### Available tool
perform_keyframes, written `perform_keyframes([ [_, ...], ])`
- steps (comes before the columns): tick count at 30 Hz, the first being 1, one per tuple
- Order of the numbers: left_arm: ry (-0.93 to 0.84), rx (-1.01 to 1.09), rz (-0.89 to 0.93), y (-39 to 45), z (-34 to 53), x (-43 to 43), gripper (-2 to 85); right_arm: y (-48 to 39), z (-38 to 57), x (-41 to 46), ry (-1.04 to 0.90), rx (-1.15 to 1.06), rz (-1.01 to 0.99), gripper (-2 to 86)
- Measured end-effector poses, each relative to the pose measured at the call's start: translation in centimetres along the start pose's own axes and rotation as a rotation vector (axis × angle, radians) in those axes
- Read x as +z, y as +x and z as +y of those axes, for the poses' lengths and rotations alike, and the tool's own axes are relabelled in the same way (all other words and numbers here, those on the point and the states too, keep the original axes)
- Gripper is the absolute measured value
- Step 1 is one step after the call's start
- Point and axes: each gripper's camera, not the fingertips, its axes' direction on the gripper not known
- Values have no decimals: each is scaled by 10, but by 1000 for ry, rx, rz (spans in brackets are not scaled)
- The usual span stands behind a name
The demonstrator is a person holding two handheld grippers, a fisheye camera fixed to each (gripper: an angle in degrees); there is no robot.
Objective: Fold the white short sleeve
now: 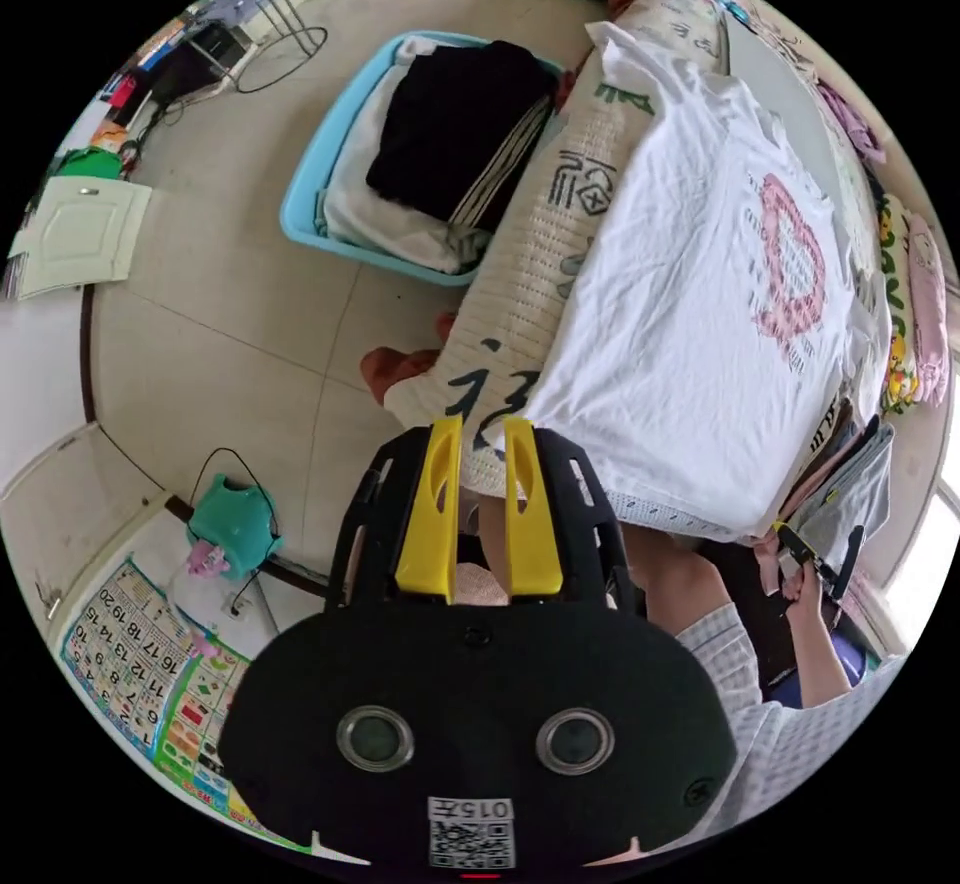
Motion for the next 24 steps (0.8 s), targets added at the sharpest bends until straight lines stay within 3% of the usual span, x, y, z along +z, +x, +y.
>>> perform_keyframes([
  [5,140,263,39,131,-41,-35,80,19,6,-80,280,-44,-67,52],
  [10,260,569,316,322,-98,-43,83,40,-50,-121,514,-43,-122,70],
  [16,251,719,446,496,-142,-41,88,63,-107,-128,530,120,-167,81],
  [24,184,798,368,595,-158,-20,108,69,-116,-121,482,288,-99,99],
])
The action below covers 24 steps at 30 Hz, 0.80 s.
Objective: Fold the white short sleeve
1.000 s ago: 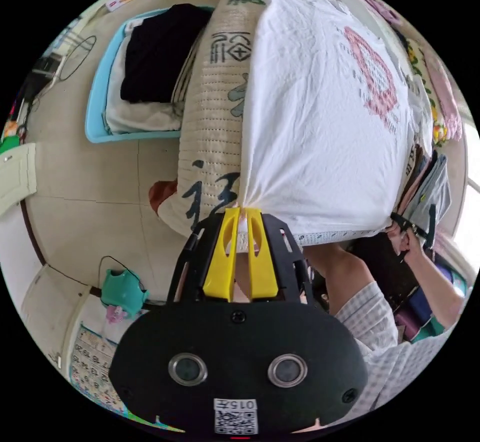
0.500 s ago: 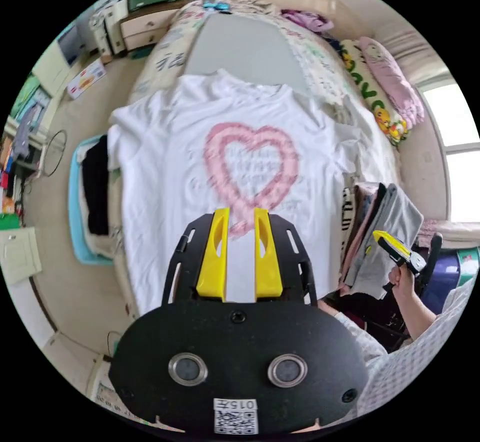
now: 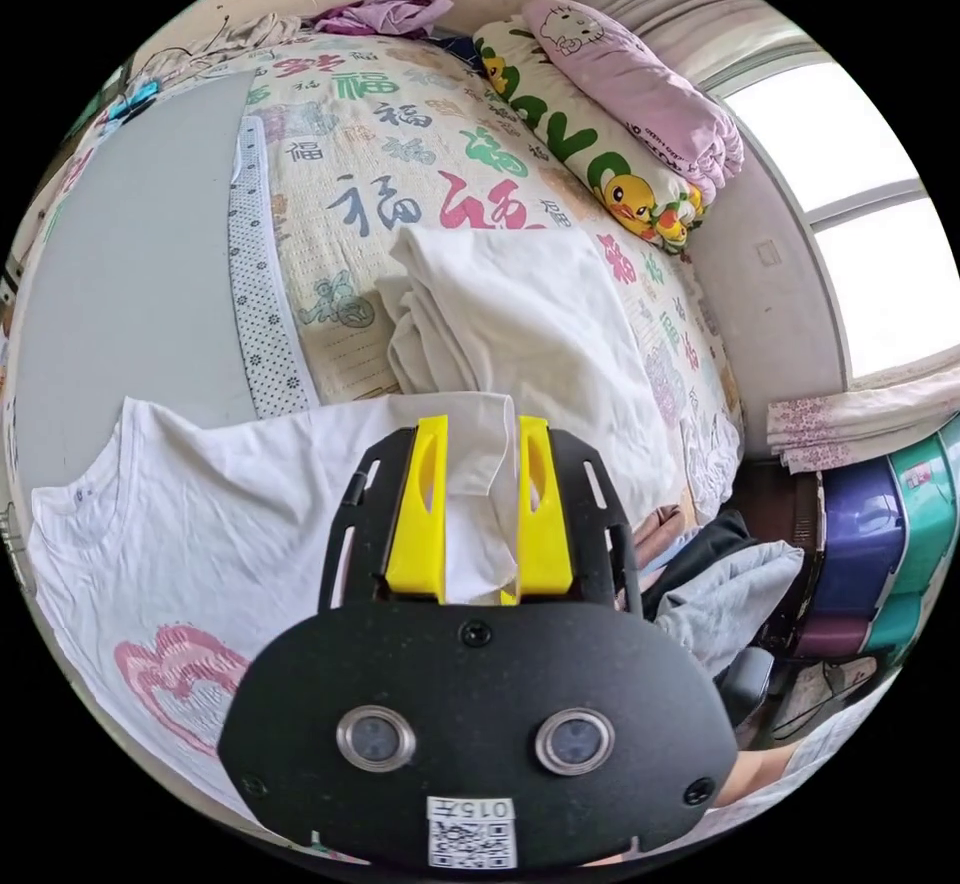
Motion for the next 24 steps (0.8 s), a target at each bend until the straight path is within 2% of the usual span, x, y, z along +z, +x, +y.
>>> perform_keyframes([
  [6,-19,-15,15,8,-21,17,68,7,-2,1,-62,57,-10,72],
  [8,-16,-4,18,10,-25,15,24,7,-1,-4,-53,47,-12,55],
  [12,32,12,48,10,-27,-6,0,6,7,-31,4,-1,-67,41],
  [18,187,-40,49,-28,11,-86,-5,-9,26,-87,123,-263,-196,39],
  [24,134,-181,-29,-76,78,-123,-8,-33,48,-100,23,-510,-344,39],
])
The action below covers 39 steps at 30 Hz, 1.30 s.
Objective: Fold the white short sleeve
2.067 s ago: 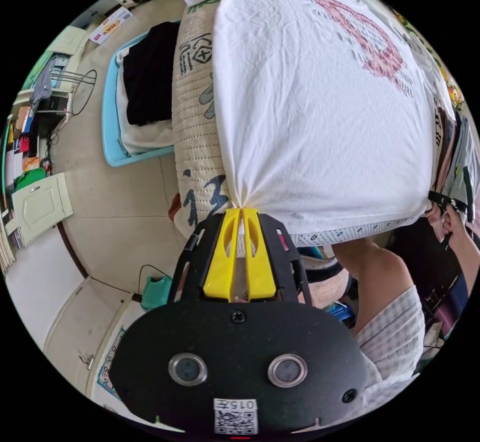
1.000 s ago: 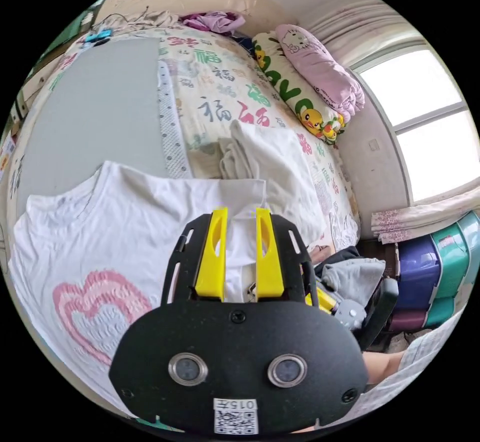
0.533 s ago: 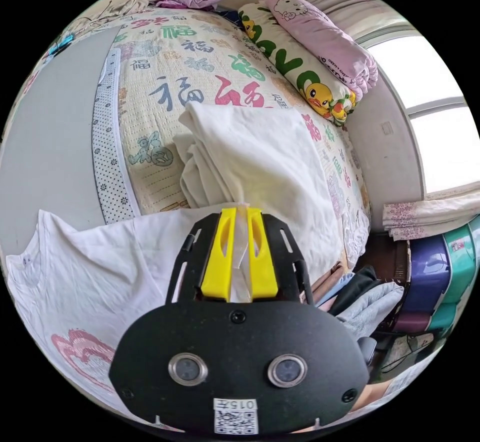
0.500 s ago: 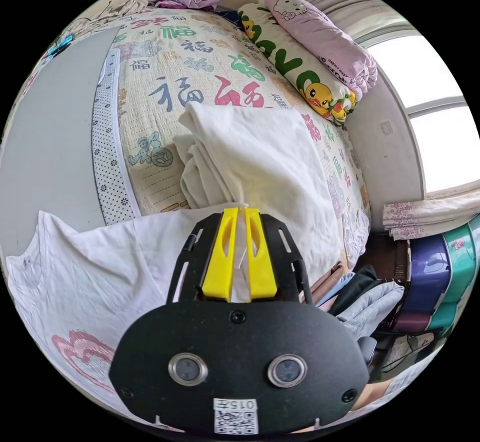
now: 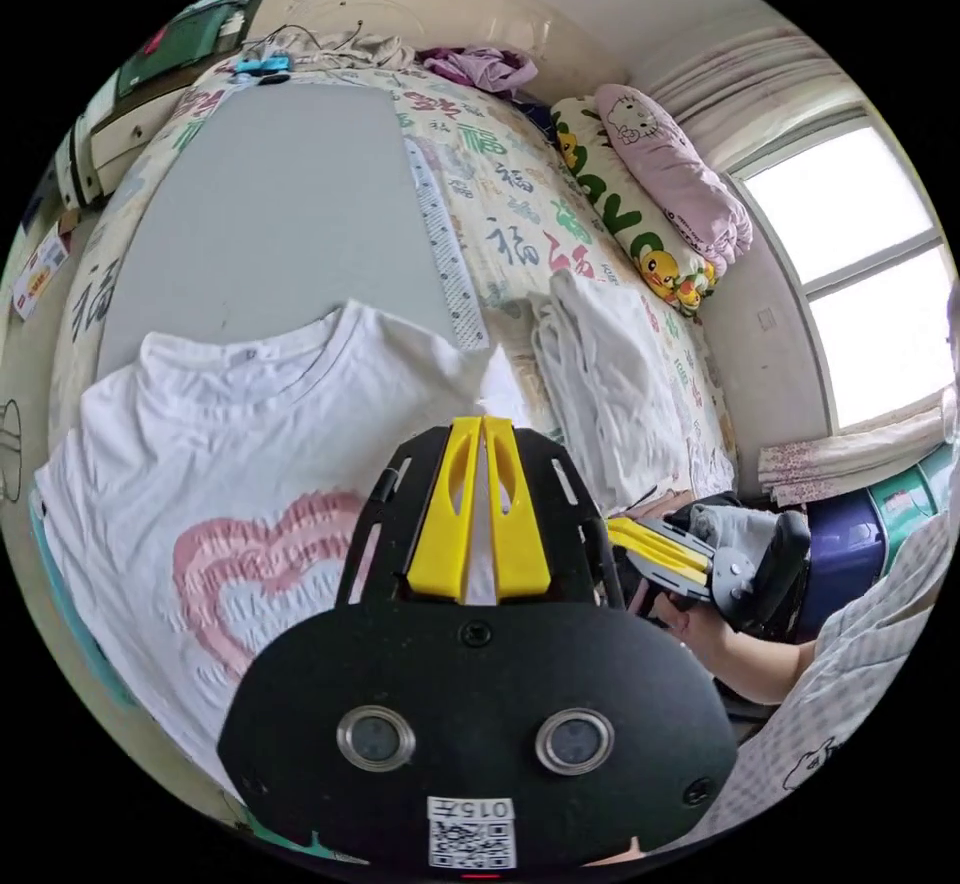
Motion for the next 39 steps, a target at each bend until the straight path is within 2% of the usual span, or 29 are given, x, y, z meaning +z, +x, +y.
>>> perform_keyframes([
  [6,-45,-120,-58,-30,36,-4,-6,-26,6,15,-110,-96,-42,39],
  [11,-94,-124,-88,-33,44,-4,3,-37,6,18,-181,-160,-29,47],
  [14,-132,-120,-114,-33,37,-13,56,-28,1,-2,-131,-143,9,58],
  [17,-45,-41,-158,-20,18,-33,80,-13,-7,-5,-121,-81,87,63],
  [19,-12,-4,-131,-12,-8,-32,82,-14,-13,11,-203,-100,65,93],
  [22,-43,-18,-20,-12,-46,-5,91,-26,-19,23,-205,-134,148,98],
  [27,-123,-27,26,-8,-92,39,84,-27,-33,31,-198,-118,207,52],
  [31,-161,40,-61,11,-118,58,18,-13,-46,25,-166,19,198,37],
  [39,-147,101,-121,22,-138,58,31,-18,-63,31,-230,45,273,43],
])
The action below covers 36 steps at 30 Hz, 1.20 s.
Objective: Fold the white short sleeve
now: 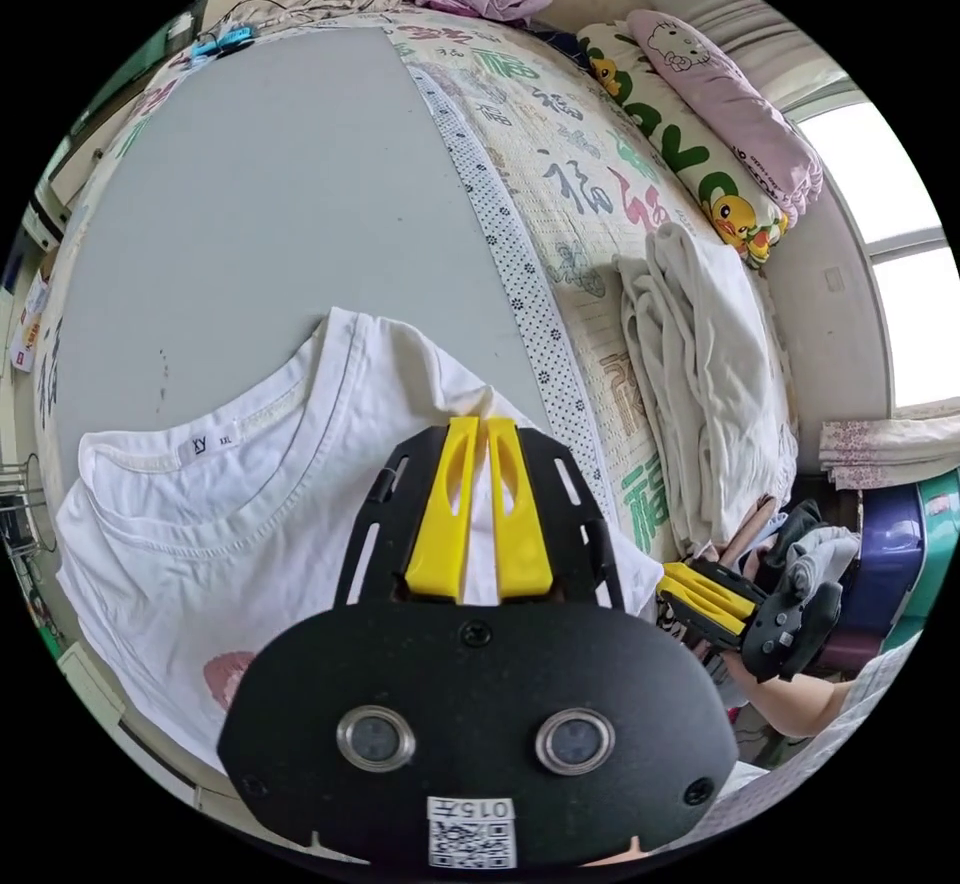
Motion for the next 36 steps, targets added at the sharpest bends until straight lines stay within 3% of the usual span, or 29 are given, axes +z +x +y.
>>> perform_keyframes([
  [5,63,-77,2,-19,24,-33,77,-6,5,-34,95,-21,-27,56],
  [9,-39,-107,13,-33,63,-41,85,-32,2,-43,103,-187,-193,62],
  [13,-127,-132,40,-38,93,-35,84,-56,-11,-26,36,-268,-125,66],
  [22,-105,-91,59,-43,100,-32,-3,-58,-33,-46,30,-266,-123,2],
  [30,-56,-132,58,-58,110,-45,-5,-69,-49,-57,-6,-315,-172,5],
  [36,-91,-160,93,-69,110,-33,26,-60,-61,-67,-9,-229,-137,44],
])
